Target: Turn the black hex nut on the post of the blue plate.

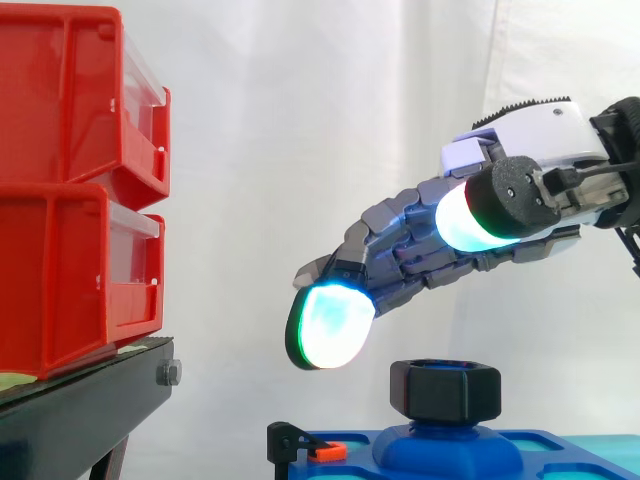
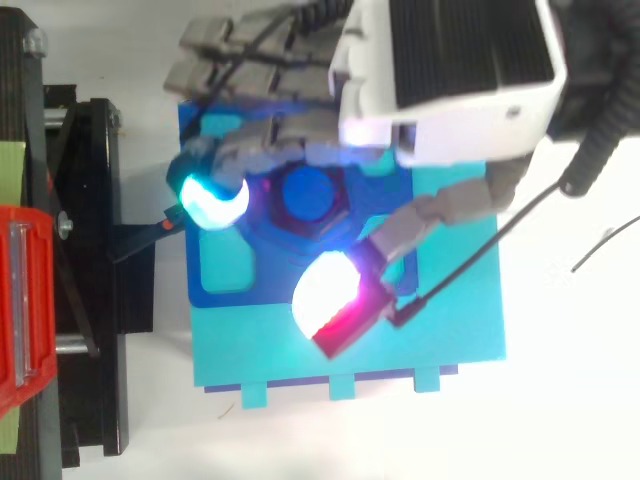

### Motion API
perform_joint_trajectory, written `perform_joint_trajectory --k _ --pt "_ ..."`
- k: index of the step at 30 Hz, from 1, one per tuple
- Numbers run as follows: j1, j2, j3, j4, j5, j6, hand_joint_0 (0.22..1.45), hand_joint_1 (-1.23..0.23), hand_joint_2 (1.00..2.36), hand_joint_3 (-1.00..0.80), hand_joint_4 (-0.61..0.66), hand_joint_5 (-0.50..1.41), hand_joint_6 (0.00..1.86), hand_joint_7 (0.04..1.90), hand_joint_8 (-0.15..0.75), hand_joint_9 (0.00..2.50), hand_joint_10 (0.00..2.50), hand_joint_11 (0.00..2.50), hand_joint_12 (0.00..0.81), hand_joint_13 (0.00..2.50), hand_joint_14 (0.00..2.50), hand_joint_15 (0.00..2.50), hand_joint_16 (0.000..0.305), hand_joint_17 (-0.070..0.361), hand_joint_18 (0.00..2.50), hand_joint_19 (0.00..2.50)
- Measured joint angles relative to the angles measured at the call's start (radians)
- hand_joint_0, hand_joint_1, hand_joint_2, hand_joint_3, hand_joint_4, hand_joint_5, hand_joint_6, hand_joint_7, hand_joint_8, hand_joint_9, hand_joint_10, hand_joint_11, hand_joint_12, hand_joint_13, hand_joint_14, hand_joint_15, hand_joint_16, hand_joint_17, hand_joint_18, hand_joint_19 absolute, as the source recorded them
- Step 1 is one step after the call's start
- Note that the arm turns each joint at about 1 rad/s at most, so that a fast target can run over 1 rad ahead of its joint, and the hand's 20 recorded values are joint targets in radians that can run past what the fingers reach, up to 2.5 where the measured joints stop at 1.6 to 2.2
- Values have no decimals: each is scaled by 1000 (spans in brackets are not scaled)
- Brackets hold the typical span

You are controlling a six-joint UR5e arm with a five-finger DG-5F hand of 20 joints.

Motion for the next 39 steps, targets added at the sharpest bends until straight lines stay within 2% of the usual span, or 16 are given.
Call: perform_joint_trajectory --k 2,5,16,29,39 --pt "12 0 0 -10 13 7 433 -259 1000 -500 234 -243 502 791 245 0 0 0 378 0 0 0 58 130 0 251" --pt "21 -1 0 -28 23 10 435 -256 1000 -500 243 -238 502 804 246 0 0 0 377 0 0 0 57 129 0 255" --pt "33 -1 0 -81 41 23 443 -238 1000 -500 247 -232 502 809 248 10 0 0 372 0 0 0 57 128 0 263" --pt "12 -2 0 -95 31 -3 445 -233 1000 -500 249 -230 503 817 249 21 0 0 372 0 1 0 57 127 0 268" --pt "-13 -2 -1 -91 8 -38 446 -232 1000 -500 250 -231 503 813 251 23 0 0 373 0 1 2 57 128 0 268"
